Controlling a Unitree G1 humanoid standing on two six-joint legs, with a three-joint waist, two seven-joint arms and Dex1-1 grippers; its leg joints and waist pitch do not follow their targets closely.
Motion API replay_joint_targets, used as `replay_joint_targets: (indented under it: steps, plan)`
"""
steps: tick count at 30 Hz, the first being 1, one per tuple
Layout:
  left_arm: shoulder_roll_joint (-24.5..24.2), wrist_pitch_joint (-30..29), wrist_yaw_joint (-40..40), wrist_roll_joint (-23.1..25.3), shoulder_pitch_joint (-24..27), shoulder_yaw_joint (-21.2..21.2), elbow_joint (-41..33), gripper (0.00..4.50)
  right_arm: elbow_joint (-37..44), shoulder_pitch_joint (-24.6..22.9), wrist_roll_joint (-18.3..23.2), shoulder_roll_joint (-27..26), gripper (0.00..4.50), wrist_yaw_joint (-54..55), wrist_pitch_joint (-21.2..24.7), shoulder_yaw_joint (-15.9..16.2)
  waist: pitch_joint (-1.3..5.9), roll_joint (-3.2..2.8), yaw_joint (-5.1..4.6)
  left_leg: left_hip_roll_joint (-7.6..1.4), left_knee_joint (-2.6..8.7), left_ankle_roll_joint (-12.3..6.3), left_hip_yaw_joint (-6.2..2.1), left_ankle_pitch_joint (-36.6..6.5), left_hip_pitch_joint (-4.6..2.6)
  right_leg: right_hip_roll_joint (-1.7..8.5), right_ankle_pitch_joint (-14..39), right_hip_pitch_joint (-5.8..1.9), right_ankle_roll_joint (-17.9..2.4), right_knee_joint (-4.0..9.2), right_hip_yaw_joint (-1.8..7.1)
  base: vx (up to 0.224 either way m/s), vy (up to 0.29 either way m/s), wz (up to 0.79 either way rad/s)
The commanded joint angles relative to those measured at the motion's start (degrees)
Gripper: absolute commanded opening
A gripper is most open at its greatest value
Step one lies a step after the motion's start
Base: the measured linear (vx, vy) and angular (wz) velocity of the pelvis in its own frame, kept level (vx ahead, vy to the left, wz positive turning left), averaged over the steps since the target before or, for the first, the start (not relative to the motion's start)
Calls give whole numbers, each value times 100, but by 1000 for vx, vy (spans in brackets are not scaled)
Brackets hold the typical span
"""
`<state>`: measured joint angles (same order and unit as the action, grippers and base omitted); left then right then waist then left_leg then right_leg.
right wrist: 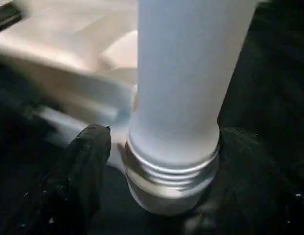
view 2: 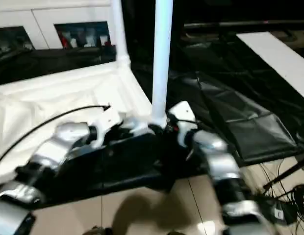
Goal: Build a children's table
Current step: Rotate leg to tighten
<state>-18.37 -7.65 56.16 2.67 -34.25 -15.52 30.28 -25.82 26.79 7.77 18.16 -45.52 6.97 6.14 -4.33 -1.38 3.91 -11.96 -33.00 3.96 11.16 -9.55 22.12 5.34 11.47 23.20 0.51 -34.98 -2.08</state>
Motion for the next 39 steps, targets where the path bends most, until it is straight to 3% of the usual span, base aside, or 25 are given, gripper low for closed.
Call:
replay_joint_targets:
  steps: [1,7,13,16,25,26,29,33,39]
  plan:
    - [13,123,438,-215,113,-150,-245,0,130,7,109,17,370,-514,0,182,403,88,27,-91,308,-610,-17,-724,-79,198,171,-274,-1481,327,144,0,0,0]
    - [-317,-135,1140,-422,328,-282,-726,0,175,85,72,307,370,-1160,44,464,406,90,106,-108,300,-585,-3,-688,-105,195,180,-259,-1551,304,145,0,0,0]
    - [-333,-100,1116,-376,304,-247,-681,0,134,108,-97,381,370,-1233,4,614,403,114,126,-98,306,-498,-5,-704,-95,203,265,-259,-1470,306,150,0,0,0]
    - [-325,-121,1101,-373,294,-224,-689,0,67,127,-90,365,370,-1295,5,570,416,118,127,-95,295,-511,-6,-644,-96,205,184,-266,-1464,295,151,0,0,0]
    - [-349,-155,1140,-400,288,-236,-703,0,-14,141,-70,454,284,-1389,-36,569,441,99,139,-85,264,-585,-5,-497,-93,185,-152,-281,-1561,255,140,0,0,0]
    - [-347,-149,1143,-398,284,-238,-687,0,-18,133,-81,451,284,-1397,-39,558,442,69,143,-84,262,-581,-8,-503,-94,188,-168,-280,-1571,252,140,0,0,0]
    - [-341,-145,1152,-391,273,-246,-655,0,-45,105,-115,450,273,-1405,-74,549,439,75,137,-84,262,-572,-8,-548,-92,182,-188,-282,-1587,255,136,0,0,0]
    - [-348,-201,1192,-404,280,-261,-687,0,-40,51,-90,410,272,-1343,-62,531,429,71,135,-86,271,-525,-12,-675,-94,187,-53,-284,-1589,268,135,0,0,0]
    - [-94,-359,621,-205,90,-221,-329,0,-314,35,41,-195,271,-221,202,139,407,60,86,-81,300,-362,-26,-895,-89,198,346,-258,-1538,299,143,0,0,0]
